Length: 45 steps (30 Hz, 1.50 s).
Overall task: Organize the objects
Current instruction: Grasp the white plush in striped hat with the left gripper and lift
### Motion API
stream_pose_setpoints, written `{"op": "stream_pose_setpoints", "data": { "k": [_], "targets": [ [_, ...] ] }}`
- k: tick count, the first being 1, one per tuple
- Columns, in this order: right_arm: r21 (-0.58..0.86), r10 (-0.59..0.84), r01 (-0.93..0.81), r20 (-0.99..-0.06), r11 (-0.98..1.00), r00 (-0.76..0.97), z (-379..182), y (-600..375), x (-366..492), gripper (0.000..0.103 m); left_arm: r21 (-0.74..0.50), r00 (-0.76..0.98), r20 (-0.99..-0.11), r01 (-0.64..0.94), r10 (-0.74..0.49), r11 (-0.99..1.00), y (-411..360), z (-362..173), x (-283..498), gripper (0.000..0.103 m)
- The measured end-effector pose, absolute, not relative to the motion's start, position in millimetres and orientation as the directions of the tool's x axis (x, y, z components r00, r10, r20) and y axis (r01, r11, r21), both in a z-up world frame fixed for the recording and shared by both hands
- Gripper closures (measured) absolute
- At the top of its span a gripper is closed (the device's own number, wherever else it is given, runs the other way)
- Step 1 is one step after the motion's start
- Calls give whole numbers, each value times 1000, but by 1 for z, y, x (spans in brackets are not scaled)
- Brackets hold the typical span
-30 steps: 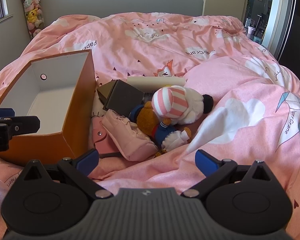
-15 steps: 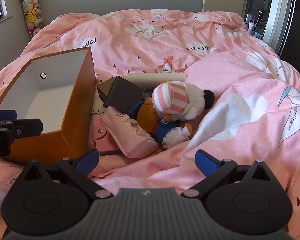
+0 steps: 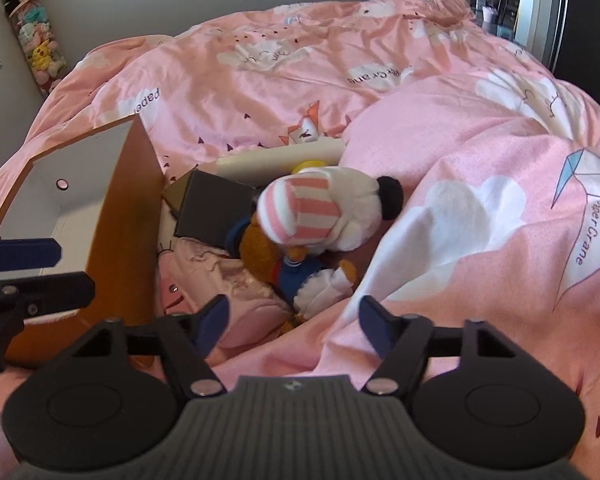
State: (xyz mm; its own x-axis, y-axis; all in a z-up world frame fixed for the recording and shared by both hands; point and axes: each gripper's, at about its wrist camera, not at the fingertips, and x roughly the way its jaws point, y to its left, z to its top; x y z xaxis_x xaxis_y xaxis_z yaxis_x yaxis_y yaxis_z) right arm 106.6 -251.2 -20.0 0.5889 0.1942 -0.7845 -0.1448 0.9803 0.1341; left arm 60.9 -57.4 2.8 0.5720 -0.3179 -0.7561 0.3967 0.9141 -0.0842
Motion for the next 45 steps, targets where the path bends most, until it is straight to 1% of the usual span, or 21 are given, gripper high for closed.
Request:
{"op": "stream_pose_setpoints", "data": {
  "k": [1,2,3,4,5,6,7,8,11,13,17,18,21,26,28,30,33,36,40,42,45],
  "targets": [
    [136,191,-136,-786,981,588,-21,-255,112,53,-86,561,-758,421,-333,903,-63,2,68,57],
    [131,182,-129,-787,983,589,-22,-257,117,56,-89,552,-757,443,-350,892,-68,2,74,58],
    [123,172,-123,-787,985,593,-22,-259,122,63,-92,543,-756,464,-365,881,-74,2,80,58],
    [112,161,-118,-786,987,598,-23,-262,129,71,-97,533,-754,488,-384,867,-80,2,88,58],
    [104,151,-113,-786,988,600,-24,-264,134,74,-99,523,-754,509,-398,855,-86,2,95,58],
    [99,140,-101,-786,990,602,-24,-267,141,79,-98,510,-758,527,-407,844,-92,2,104,53],
    [91,127,-91,-788,992,602,-26,-270,148,82,-90,501,-763,544,-409,834,-98,2,112,48],
    [79,115,-85,-792,993,600,-28,-272,155,83,-76,493,-766,567,-412,820,-106,2,120,47],
    [61,94,-76,-806,995,584,-37,-276,170,88,-20,458,-790,645,-407,764,-129,-3,142,47],
    [65,85,-56,-823,996,562,-47,-282,179,94,16,433,-806,697,-403,717,-142,-10,154,49],
    [125,126,-38,-840,991,528,-62,-299,189,99,93,392,-834,794,-389,601,-164,-28,170,48],
    [145,138,-28,-841,989,523,-65,-304,190,103,98,377,-843,809,-384,580,-168,-33,174,48],
    [193,166,1,-842,981,514,-69,-315,192,103,101,312,-879,861,-361,499,-180,-45,182,47],
    [268,234,-8,-824,963,515,-72,-317,196,103,206,320,-903,908,-287,364,-196,-60,179,38],
    [304,272,-25,-810,952,519,-72,-315,200,103,236,323,-912,917,-252,321,-199,-67,178,32],
    [347,319,-44,-795,937,515,-73,-312,204,103,268,336,-917,918,-214,294,-203,-74,180,30],
    [365,339,-60,-777,929,530,-72,-307,209,103,305,358,-920,910,-161,281,-204,-86,190,30],
    [378,353,-69,-762,923,543,-68,-307,209,103,301,350,-929,904,-122,305,-205,-92,204,35],
    [319,296,-52,-790,946,537,-66,-310,206,102,223,298,-946,885,-129,408,-198,-87,218,38],
    [334,322,-72,-792,940,519,-65,-311,205,99,197,295,-943,868,-154,456,-190,-83,220,40],
    [323,358,-158,-793,933,492,-60,-307,202,97,161,319,-926,819,-204,551,-174,-73,219,42]
  ]
}}
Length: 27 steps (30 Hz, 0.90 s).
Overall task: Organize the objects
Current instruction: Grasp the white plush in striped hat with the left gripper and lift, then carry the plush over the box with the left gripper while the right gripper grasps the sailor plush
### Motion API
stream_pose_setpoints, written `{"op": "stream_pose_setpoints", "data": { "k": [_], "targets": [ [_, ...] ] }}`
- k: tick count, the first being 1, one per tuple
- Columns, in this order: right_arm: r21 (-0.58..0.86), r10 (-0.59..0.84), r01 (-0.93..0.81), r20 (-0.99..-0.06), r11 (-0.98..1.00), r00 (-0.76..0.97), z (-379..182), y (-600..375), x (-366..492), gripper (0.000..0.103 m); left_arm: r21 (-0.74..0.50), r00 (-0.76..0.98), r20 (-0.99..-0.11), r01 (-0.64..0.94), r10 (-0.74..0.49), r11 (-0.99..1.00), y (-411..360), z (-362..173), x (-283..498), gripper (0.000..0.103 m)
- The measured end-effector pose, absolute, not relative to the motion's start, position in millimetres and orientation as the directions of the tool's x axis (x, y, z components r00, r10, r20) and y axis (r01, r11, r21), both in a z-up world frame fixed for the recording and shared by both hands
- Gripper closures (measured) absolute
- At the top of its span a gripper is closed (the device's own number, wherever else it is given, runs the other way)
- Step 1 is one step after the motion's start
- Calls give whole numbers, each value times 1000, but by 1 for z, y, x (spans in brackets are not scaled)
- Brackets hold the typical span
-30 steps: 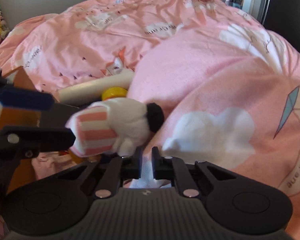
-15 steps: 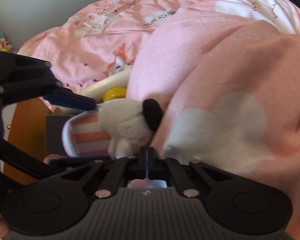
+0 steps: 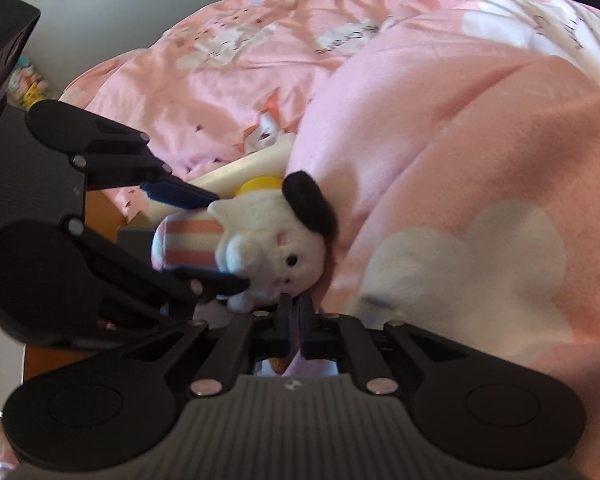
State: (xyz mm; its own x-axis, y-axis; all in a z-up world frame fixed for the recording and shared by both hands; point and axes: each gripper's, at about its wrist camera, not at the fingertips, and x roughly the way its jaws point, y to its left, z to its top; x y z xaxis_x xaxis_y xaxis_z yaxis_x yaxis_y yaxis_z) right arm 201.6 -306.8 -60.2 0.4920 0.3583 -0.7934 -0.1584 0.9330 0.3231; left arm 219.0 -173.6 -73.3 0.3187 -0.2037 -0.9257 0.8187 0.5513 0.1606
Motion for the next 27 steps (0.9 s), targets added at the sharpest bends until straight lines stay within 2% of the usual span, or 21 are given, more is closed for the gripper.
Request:
{"op": "stream_pose_setpoints", "data": {
  "k": [7,10,13,15,17,18,27],
  "targets": [
    [247,386,-353,-827,902,409,-53,-275,204,94,82,431,-856,659,-286,748,-128,-27,205,43],
    [167,349,-421,-846,892,404,-50,-260,202,94,35,478,-826,573,-300,819,-103,-2,195,43],
    [116,312,-441,-860,890,404,-45,-254,201,83,-19,533,-788,478,-307,878,-76,20,184,43],
    [117,322,-460,-859,880,398,-39,-255,200,79,-43,577,-761,413,-298,910,-57,33,173,43],
    [139,351,-479,-852,867,387,-33,-254,198,66,-69,611,-740,346,-281,936,-36,41,162,43],
    [142,359,-493,-853,858,379,-32,-253,197,65,-80,627,-732,311,-268,947,-26,43,158,43],
    [56,263,-497,-895,866,359,-67,-228,206,68,-147,678,-725,26,-126,989,51,24,122,43]
  ]
}}
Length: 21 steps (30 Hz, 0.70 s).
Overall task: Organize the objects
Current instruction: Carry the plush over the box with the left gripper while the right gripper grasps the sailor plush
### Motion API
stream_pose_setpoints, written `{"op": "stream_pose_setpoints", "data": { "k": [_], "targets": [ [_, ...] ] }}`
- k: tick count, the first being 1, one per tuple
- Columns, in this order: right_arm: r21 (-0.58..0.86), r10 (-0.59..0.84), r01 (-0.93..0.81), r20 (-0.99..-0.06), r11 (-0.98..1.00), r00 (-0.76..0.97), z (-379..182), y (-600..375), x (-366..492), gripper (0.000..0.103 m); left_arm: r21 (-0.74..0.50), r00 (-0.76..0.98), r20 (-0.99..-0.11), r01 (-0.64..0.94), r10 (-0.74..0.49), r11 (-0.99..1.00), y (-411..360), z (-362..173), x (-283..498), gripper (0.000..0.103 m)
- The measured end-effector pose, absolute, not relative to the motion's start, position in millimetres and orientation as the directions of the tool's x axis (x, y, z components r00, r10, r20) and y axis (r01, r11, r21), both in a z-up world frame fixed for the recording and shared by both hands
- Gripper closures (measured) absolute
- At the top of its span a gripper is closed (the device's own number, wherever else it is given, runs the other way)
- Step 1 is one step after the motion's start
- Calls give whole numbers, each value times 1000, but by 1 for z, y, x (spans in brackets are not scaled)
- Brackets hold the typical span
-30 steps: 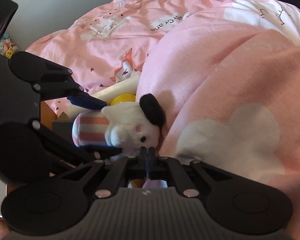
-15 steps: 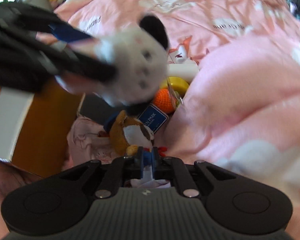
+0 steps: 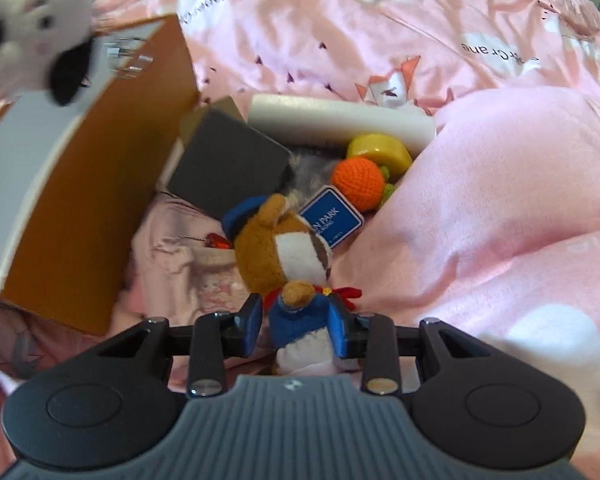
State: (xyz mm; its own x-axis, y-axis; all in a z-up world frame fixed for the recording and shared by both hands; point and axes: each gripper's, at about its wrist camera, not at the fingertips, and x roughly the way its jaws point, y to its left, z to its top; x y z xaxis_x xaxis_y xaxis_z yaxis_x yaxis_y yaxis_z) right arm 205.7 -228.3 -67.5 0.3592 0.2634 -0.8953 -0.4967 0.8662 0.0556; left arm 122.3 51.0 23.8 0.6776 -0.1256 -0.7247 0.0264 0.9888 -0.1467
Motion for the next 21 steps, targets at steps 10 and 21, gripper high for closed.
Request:
{"op": "stream_pose_setpoints", "data": {
  "k": [10,21],
  "targets": [
    [134,344,-428,-817,894,463,-12,-229,195,88,-143,711,-703,-190,36,971,100,6,101,43],
    [366,573,-445,-595,817,564,73,-160,201,91,-121,743,-657,-274,130,954,109,5,111,43]
  ]
}}
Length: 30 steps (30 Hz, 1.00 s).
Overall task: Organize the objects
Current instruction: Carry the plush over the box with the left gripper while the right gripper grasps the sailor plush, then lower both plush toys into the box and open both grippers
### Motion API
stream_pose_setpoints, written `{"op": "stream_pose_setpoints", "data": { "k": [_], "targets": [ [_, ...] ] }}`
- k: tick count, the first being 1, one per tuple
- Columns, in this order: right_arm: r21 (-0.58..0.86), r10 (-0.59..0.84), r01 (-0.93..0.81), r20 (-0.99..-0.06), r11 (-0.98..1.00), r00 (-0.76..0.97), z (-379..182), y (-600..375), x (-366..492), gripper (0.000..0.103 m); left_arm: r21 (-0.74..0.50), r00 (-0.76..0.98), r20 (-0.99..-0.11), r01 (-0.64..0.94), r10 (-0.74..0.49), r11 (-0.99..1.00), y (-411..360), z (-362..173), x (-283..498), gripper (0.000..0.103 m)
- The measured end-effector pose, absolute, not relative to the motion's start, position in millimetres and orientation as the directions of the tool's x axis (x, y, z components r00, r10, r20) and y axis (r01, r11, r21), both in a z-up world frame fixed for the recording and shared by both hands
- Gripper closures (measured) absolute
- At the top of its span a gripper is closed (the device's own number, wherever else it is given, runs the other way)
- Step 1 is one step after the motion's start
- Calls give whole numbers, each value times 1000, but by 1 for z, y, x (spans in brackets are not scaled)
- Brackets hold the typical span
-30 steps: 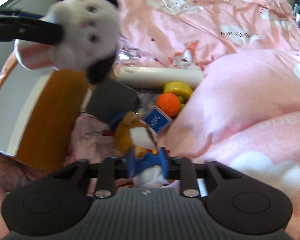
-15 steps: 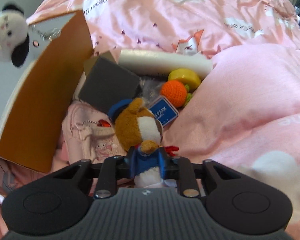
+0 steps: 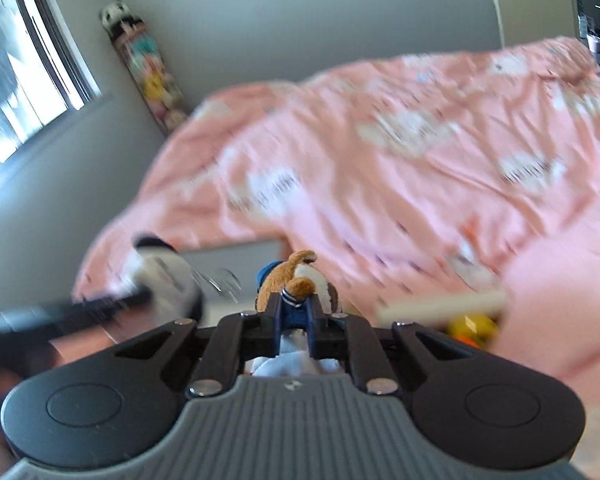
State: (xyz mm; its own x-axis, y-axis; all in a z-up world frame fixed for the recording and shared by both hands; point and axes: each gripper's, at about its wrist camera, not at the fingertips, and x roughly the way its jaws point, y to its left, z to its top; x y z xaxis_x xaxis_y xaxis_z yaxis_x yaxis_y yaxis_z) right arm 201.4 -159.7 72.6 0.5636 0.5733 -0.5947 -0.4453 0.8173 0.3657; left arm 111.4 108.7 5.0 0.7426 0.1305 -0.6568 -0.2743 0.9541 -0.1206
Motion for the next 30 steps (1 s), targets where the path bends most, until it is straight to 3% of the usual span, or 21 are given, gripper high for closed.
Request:
{"op": "stream_pose_setpoints", "data": {
  "k": [4,17,24,30],
  "targets": [
    [410,588,-423,-589,809,554,71,-117,218,91,-109,721,-676,-300,151,948,110,-5,123,43],
    [369,502,-349,-719,861,480,0,-43,264,91,-122,628,-764,-366,148,923,121,-59,169,44],
    [358,472,-320,-766,877,436,-28,-38,274,91,-144,586,-804,-358,102,923,121,-82,181,43],
    [310,451,-375,-806,874,384,-29,-27,281,90,-202,560,-828,-324,15,924,129,-85,184,36]
  ]
}}
